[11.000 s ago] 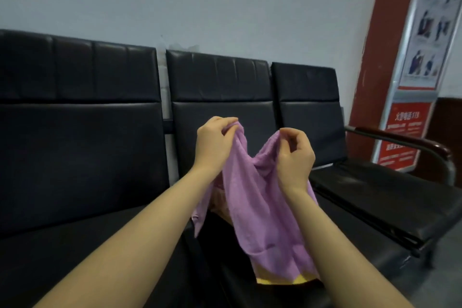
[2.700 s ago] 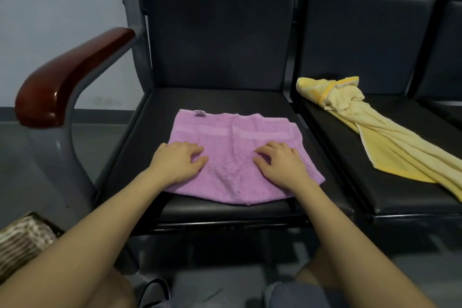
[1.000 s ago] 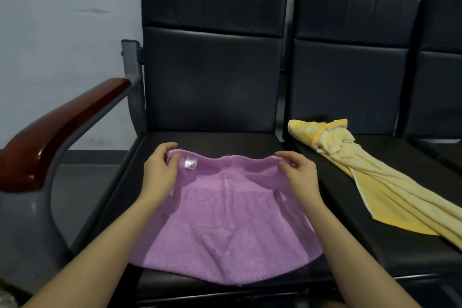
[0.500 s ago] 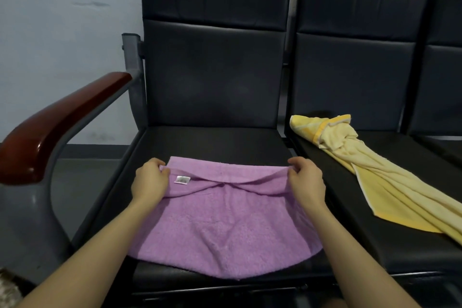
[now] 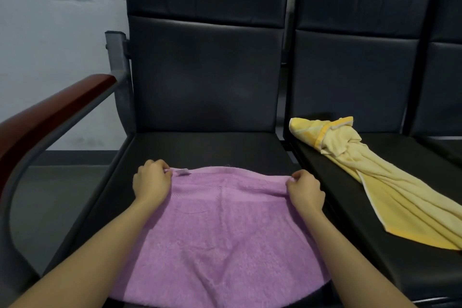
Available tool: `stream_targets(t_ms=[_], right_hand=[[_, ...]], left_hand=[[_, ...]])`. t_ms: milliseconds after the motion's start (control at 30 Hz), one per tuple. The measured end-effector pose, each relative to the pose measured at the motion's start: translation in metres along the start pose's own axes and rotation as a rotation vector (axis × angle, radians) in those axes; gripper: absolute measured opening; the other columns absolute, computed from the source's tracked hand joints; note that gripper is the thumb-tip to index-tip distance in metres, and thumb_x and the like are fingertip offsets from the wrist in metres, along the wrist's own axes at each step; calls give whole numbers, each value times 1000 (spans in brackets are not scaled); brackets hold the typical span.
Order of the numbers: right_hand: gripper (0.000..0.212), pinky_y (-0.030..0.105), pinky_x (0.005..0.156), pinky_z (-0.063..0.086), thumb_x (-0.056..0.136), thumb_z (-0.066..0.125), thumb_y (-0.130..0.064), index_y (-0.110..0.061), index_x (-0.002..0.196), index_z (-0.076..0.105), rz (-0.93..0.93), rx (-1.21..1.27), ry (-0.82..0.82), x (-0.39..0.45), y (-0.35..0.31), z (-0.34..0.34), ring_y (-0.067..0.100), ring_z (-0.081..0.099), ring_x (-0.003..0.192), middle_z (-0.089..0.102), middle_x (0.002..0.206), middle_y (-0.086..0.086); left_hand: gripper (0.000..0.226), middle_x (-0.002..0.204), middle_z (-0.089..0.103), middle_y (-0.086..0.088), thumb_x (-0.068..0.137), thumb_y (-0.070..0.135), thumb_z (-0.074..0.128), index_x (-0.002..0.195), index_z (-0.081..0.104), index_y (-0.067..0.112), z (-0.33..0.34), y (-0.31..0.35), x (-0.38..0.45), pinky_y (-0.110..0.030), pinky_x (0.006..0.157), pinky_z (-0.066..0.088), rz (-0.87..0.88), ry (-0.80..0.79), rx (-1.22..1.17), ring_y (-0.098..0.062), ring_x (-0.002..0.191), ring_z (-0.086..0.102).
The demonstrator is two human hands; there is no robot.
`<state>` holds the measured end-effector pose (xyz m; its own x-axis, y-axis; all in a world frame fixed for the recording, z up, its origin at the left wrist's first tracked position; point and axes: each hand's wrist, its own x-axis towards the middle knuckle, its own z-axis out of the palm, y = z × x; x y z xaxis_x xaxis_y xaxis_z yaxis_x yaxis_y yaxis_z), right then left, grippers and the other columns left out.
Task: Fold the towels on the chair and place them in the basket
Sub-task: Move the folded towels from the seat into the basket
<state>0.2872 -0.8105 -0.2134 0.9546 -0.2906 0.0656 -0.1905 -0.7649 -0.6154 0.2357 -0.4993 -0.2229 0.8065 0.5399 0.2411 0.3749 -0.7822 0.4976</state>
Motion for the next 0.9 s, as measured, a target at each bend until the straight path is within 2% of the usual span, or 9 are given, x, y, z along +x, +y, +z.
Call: stream_targets(t_ms=[100,233,367,400,467,567,667,767,900], right_hand=[[32,42,97,35,94,52,-23,-12,123,61,-30,-35,13,2,5,10,30,53,115,61,122,11],[38,45,100,33,94,55,-26,-13,130,57,-5,-93,-16,6,6,8,35,43,122,48,130,16],[15,42,98,29,93,57,-24,-19,107,60,1,3,-33,5,5,5,31,44,119,50,122,9],[7,40,94,28,92,57,-21,-21,99,57,-21,34,-21,4,5,5,28,47,115,54,116,6],[7,33,86,23,92,55,-15,-21,93,53,-87,109,7,0,5,3,23,54,104,59,100,-1],[15,31,91,22,94,52,-10,-19,105,57,-126,227,55,-10,1,-5,19,57,101,61,98,-4],[21,38,102,33,96,50,-15,-17,113,63,-204,287,84,-15,-8,-22,19,58,104,66,106,-2],[18,36,87,49,95,54,-19,-18,107,68,-300,414,141,-17,-18,-47,15,60,97,67,102,-2],[18,24,73,44,95,56,-22,-16,106,69,-361,466,265,-24,-37,-83,13,58,91,65,100,-1]], left_hand=[[13,113,58,-6,91,22,60,102,64,15,5,0,2,-39,84,50,23,2,39,-23,97,56],[12,104,62,-6,93,23,58,102,62,17,5,1,6,-38,87,45,41,-30,90,-23,96,56],[17,110,60,-9,93,18,57,110,58,14,3,2,3,-40,90,44,45,1,41,-26,100,56],[24,114,60,-10,93,17,58,116,57,13,2,2,1,-41,92,45,47,17,18,-27,103,57],[29,116,60,-11,93,17,57,121,58,10,-3,3,-3,-41,93,44,61,54,2,-27,105,57],[20,108,61,-10,93,16,56,110,65,8,-20,9,-6,-39,88,43,121,130,-10,-26,98,56],[17,107,61,-10,93,16,56,106,65,7,-46,19,-10,-40,83,45,165,189,-66,-27,98,55],[17,108,61,-9,95,19,55,105,64,9,-76,31,-11,-41,76,46,175,236,-121,-28,96,55],[16,109,62,-7,96,21,53,105,63,11,-116,49,-13,-35,70,38,134,295,-251,-28,96,57]])
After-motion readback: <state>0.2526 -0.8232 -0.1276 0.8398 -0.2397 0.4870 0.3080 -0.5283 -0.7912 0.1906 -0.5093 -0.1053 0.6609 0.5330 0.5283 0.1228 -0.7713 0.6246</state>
